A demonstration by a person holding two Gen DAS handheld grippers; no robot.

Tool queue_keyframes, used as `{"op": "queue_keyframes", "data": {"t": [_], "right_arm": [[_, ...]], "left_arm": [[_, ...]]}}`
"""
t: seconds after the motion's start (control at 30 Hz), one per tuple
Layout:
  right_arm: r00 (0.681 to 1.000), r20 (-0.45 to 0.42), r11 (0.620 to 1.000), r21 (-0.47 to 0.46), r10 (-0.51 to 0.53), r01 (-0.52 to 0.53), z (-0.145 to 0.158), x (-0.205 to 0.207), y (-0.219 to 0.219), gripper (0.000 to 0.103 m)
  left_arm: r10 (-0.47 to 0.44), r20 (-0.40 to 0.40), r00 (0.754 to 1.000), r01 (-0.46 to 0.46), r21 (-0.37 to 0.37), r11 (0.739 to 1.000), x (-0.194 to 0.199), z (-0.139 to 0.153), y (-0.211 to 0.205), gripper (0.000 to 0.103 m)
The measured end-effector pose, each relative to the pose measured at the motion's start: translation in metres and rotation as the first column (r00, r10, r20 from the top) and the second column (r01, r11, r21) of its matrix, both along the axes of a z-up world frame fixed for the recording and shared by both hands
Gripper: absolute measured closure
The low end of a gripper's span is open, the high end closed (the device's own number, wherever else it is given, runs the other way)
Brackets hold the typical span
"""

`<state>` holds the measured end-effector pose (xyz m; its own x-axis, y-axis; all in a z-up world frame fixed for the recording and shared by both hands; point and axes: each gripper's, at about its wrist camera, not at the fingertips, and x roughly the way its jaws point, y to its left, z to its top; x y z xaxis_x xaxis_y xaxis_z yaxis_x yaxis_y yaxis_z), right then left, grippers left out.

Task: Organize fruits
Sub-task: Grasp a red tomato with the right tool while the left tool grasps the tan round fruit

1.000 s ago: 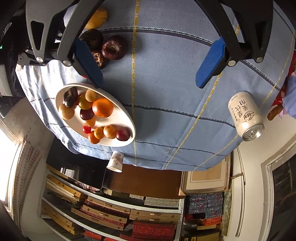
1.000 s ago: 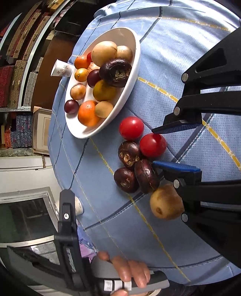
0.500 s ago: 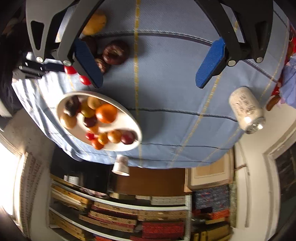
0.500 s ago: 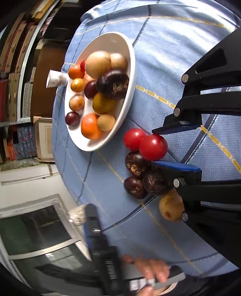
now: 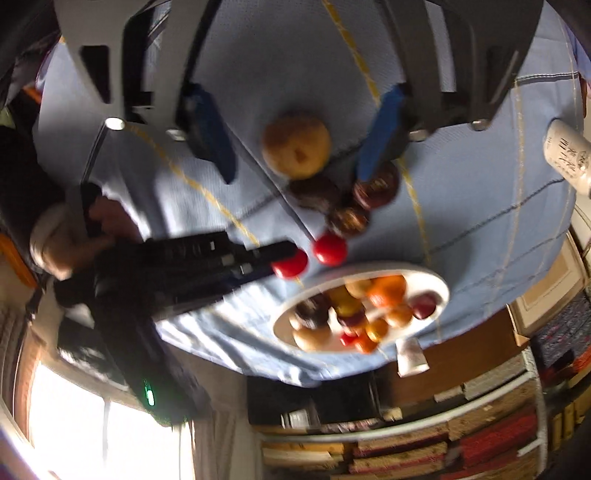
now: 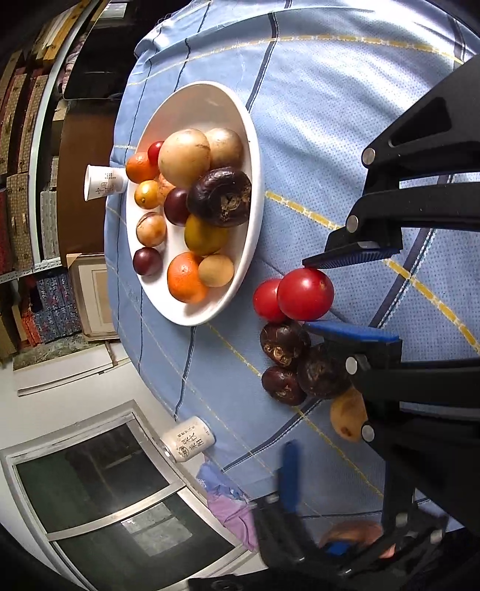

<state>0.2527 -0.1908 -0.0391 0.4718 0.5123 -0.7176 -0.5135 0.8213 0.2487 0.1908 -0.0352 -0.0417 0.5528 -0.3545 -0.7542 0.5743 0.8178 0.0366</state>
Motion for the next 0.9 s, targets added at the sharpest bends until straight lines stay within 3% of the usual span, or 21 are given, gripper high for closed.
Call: {"op": "queue_keyframes", "data": {"t": [0.57, 0.67, 0.9], "right_arm": [[1.000, -0.012, 1.000, 0.009, 0.006, -0.006, 0.000, 0.000, -0.001, 0.074], [1.000, -0.013, 1.000, 0.008, 0.007, -0.007, 0.000, -0.001, 0.000, 0.074], [1.000, -0.007, 1.000, -0.001, 0.013, -0.013, 0.000, -0.002, 0.001, 0.074]], "left_arm": [[0.012, -0.060, 0.998, -0.007, 0.082, 0.997, 0.010, -0.025, -0.007, 0.050], [0.006, -0.071, 0.997, 0.000, 0.086, 0.996, 0.010, -0.027, -0.008, 0.056], [0.006, -0.088, 0.996, -0.001, 0.053, 0.999, 0.012, -0.025, -0.004, 0.058]]}}
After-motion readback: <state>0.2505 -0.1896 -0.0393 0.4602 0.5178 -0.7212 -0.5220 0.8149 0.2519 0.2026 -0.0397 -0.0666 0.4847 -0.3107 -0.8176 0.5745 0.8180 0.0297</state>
